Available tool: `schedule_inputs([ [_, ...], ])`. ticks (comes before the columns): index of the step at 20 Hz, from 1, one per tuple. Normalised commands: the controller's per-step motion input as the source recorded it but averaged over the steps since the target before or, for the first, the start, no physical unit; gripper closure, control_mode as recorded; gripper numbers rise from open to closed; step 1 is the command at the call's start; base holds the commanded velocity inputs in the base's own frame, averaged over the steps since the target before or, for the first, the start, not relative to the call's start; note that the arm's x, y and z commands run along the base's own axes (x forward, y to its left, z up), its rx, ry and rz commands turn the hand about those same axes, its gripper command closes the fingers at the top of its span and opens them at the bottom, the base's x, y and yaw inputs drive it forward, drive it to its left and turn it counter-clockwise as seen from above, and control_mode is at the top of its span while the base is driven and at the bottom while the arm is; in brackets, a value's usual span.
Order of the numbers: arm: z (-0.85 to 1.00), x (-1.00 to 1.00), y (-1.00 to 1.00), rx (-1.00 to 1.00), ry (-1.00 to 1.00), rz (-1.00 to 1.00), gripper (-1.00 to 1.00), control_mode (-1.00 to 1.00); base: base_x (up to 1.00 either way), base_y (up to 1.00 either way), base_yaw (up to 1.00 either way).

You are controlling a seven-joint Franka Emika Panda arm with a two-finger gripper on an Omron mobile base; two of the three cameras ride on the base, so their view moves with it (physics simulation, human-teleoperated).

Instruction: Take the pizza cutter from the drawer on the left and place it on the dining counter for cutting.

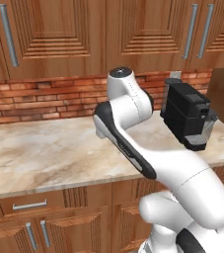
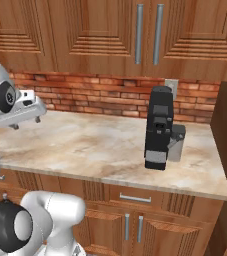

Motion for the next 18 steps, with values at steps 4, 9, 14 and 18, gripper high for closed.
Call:
schedule_inputs([
  [4,-0.23,0.01,0.64,-0.11,0.0,0.37,-1.0,-1.0,0.0,0.0,0.0],
  [9,-0.34,-0.05,0.66,-0.12,-0.06,0.4,-1.0,-1.0,0.0,0.0,0.0],
  [14,-0.53,-0.25,0.77,-0.07,-0.05,0.35,-1.0,-1.0,0.0,0.0,0.0],
  [18,-0.6,-0.38,0.68,-0.04,-0.06,0.27,-1.0,-1.0,0.0,0.0,0.0],
])
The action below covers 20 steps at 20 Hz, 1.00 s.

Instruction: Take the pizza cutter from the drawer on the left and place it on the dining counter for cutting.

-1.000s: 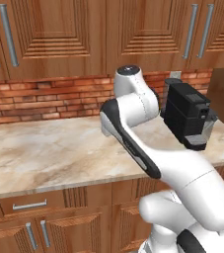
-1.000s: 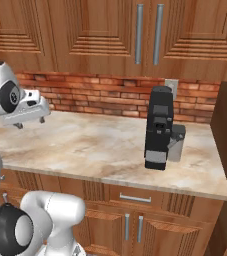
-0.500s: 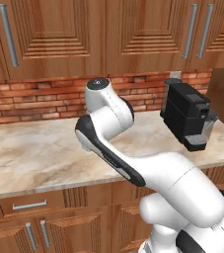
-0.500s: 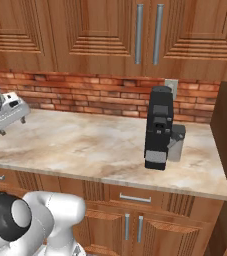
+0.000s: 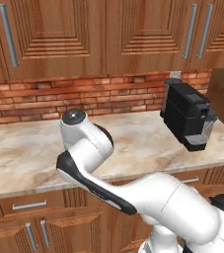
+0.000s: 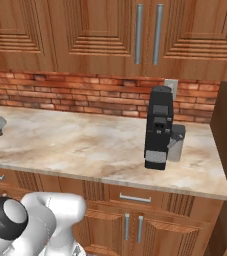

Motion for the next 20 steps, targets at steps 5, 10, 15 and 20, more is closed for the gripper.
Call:
schedule_inputs([
  [5,-0.51,-0.31,0.31,0.0,-0.16,0.11,-1.0,-1.0,0.0,0.0,0.0],
  [10,-0.41,-0.22,0.11,0.0,-0.19,0.09,-1.0,-1.0,0.0,0.0,0.0],
  [15,-0.36,-0.15,0.14,0.0,-0.21,0.11,-1.0,-1.0,0.0,0.0,0.0],
  [20,-0.19,-0.02,0.2,0.0,-0.16,0.11,-1.0,-1.0,0.0,0.0,0.0],
])
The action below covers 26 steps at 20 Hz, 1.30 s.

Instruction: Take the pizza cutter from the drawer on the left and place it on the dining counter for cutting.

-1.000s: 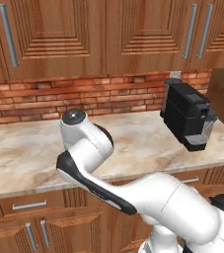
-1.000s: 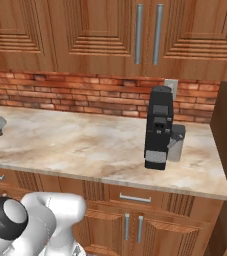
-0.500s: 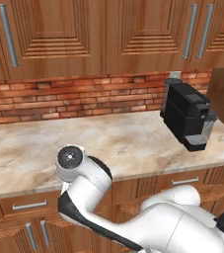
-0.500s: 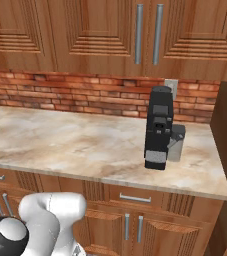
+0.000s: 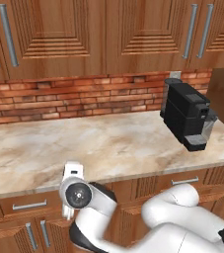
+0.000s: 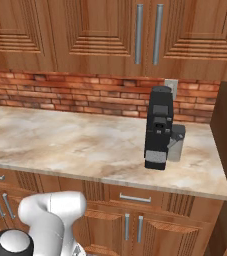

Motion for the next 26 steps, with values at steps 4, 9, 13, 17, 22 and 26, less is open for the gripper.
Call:
schedule_inputs([
  [4,-0.16,0.0,0.22,0.0,-0.12,0.08,-1.0,-1.0,0.0,0.0,0.0],
  [9,-0.22,0.0,0.33,0.0,-0.05,0.05,-1.0,-1.0,0.0,0.0,0.0],
  [13,-0.22,0.0,0.34,0.0,-0.03,0.03,-1.0,-1.0,0.0,0.0,0.0],
  [17,-0.18,0.0,0.18,0.0,-0.04,0.02,-1.0,-1.0,0.0,0.0,0.0],
  [22,-0.3,0.0,0.17,-0.02,-0.07,0.03,-1.0,-1.0,0.0,0.0,0.0],
  [26,-0.32,0.0,0.22,-0.07,-0.1,0.0,-1.0,-1.0,0.0,0.0,0.0],
])
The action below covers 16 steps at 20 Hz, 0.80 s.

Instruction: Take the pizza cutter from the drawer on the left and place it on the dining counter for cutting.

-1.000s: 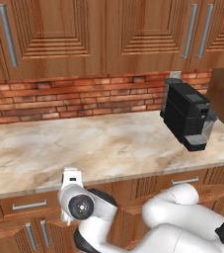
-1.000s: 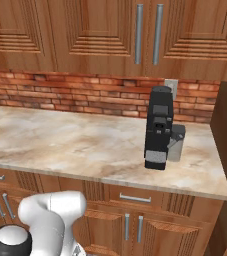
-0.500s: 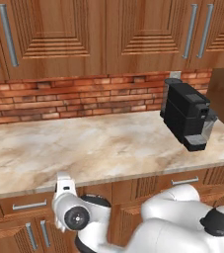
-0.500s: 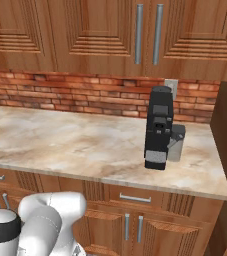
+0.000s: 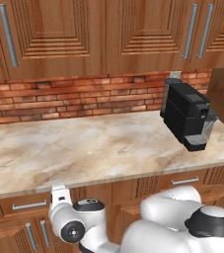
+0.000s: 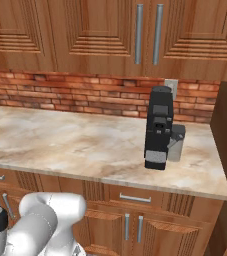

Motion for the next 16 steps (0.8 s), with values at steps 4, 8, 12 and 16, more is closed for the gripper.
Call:
schedule_inputs([
  [4,-0.37,0.0,0.32,-0.08,-0.1,0.0,-1.0,-1.0,0.0,0.0,0.0],
  [8,-0.38,0.0,0.26,-0.01,-0.1,0.0,-1.0,-1.0,0.0,0.0,0.0],
  [12,-0.38,0.0,0.29,0.0,-0.07,0.0,-1.0,-1.0,0.0,0.0,0.0],
  [16,-0.33,0.0,0.27,0.0,-0.08,0.0,-1.0,-1.0,0.0,0.0,0.0],
])
